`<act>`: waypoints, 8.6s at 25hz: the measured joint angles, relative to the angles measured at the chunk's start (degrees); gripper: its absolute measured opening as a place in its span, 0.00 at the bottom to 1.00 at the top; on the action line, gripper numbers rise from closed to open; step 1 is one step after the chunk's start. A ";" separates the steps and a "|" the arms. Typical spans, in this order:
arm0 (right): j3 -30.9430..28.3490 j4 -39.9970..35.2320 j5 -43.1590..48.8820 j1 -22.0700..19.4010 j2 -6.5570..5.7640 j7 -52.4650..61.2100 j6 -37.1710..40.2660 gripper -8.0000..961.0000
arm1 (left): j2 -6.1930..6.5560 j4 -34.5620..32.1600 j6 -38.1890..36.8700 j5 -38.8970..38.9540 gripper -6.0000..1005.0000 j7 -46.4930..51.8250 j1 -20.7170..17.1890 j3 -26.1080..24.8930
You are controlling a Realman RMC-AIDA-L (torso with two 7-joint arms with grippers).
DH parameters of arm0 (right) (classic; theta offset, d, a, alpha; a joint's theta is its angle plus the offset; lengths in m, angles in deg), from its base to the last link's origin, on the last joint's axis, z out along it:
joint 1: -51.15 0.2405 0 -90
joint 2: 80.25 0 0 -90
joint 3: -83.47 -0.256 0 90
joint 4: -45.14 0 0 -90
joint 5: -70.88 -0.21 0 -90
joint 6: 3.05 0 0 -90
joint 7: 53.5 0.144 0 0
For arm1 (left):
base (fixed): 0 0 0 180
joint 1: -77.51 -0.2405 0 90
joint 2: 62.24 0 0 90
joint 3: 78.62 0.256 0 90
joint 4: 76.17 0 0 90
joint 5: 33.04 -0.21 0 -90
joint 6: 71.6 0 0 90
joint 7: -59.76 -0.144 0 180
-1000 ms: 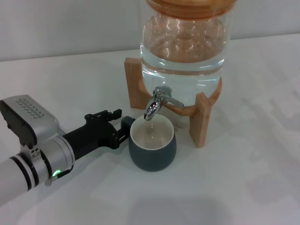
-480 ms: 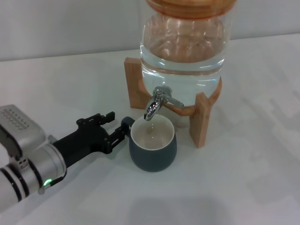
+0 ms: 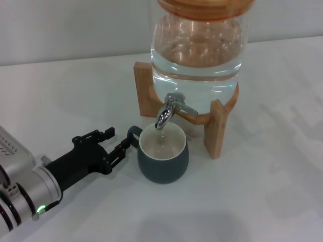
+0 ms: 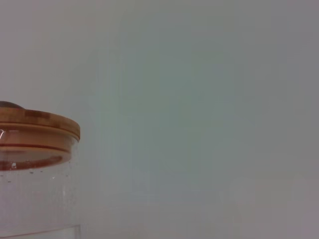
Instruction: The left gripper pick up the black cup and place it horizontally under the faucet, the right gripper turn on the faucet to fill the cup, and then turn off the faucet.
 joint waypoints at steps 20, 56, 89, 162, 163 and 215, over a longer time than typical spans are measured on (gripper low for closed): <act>1.89 -3.93 0.66 -1.53 -0.15 1.70 -0.18 0.82 | 0.23 4.57 -10.61 0.94 0.48 1.12 -5.15 -0.08; 44.49 -64.65 20.08 -8.30 0.03 62.54 12.45 0.82 | 0.07 17.00 -19.38 31.63 0.48 5.99 -13.64 0.15; 52.98 -68.17 20.90 -5.92 0.00 65.12 15.62 0.82 | 0.09 16.54 -17.91 31.62 0.48 5.80 -13.00 0.34; 66.67 -70.56 15.15 -6.79 -0.16 63.27 30.74 0.81 | 0.18 16.90 -15.65 31.80 0.48 4.93 -12.93 -0.02; 66.40 -70.55 15.33 -6.80 -0.17 63.25 30.70 0.81 | 0.18 16.89 -15.65 31.80 0.48 4.93 -12.93 -0.01; 23.37 -24.21 -2.55 -4.85 0.02 21.52 11.87 0.81 | 0.39 17.86 -15.63 39.02 0.48 4.43 -12.90 0.08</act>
